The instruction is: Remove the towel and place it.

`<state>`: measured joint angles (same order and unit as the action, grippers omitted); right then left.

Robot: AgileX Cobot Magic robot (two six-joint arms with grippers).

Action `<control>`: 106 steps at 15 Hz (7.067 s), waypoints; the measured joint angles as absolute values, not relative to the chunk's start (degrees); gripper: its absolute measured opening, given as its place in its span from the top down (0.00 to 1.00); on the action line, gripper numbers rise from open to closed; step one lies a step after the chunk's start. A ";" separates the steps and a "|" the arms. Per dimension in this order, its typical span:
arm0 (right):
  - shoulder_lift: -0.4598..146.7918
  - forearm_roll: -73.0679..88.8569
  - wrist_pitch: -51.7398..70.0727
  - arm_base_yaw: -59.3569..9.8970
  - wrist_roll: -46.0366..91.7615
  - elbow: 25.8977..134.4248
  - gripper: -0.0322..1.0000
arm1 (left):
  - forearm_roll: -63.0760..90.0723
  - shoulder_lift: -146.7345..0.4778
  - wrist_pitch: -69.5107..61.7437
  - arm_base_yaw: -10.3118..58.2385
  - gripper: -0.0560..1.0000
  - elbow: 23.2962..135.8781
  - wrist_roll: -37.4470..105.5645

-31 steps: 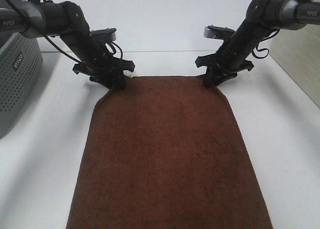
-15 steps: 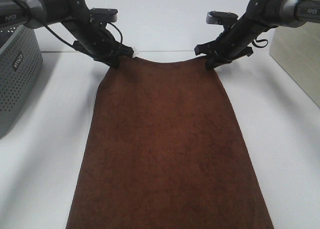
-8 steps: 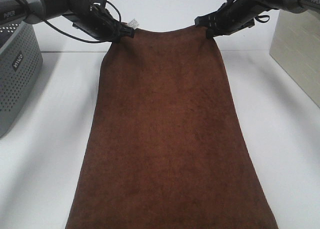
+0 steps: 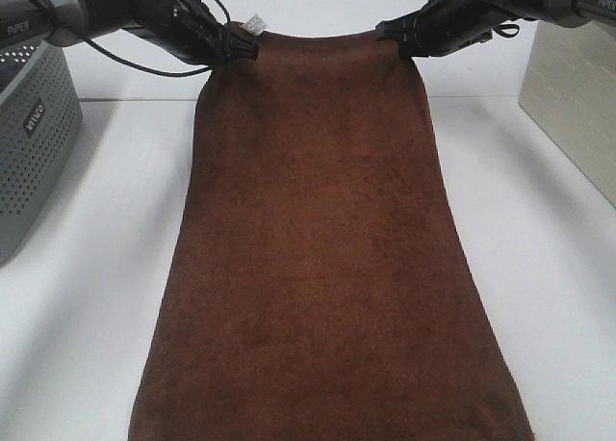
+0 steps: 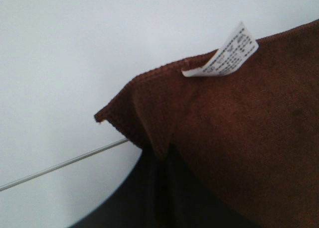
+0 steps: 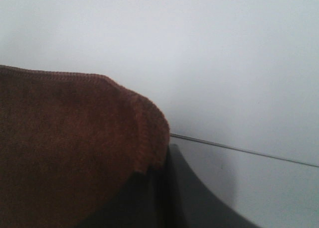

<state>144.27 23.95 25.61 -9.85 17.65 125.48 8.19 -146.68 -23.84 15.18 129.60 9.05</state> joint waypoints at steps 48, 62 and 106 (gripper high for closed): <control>156.70 27.79 20.11 -8.42 20.23 130.63 0.30 | 5.21 -160.26 -2.23 13.29 0.36 129.72 9.11; 130.92 14.44 50.94 -8.48 11.00 130.63 0.18 | 4.98 -136.65 -42.51 13.18 0.18 129.89 8.82; -0.23 5.10 61.13 -4.64 4.24 28.82 0.20 | -1.20 0.29 -60.45 1.09 0.18 28.48 -0.40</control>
<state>-0.23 5.10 61.13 -4.64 4.24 28.82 -1.20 0.29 -60.45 1.09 28.48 -0.40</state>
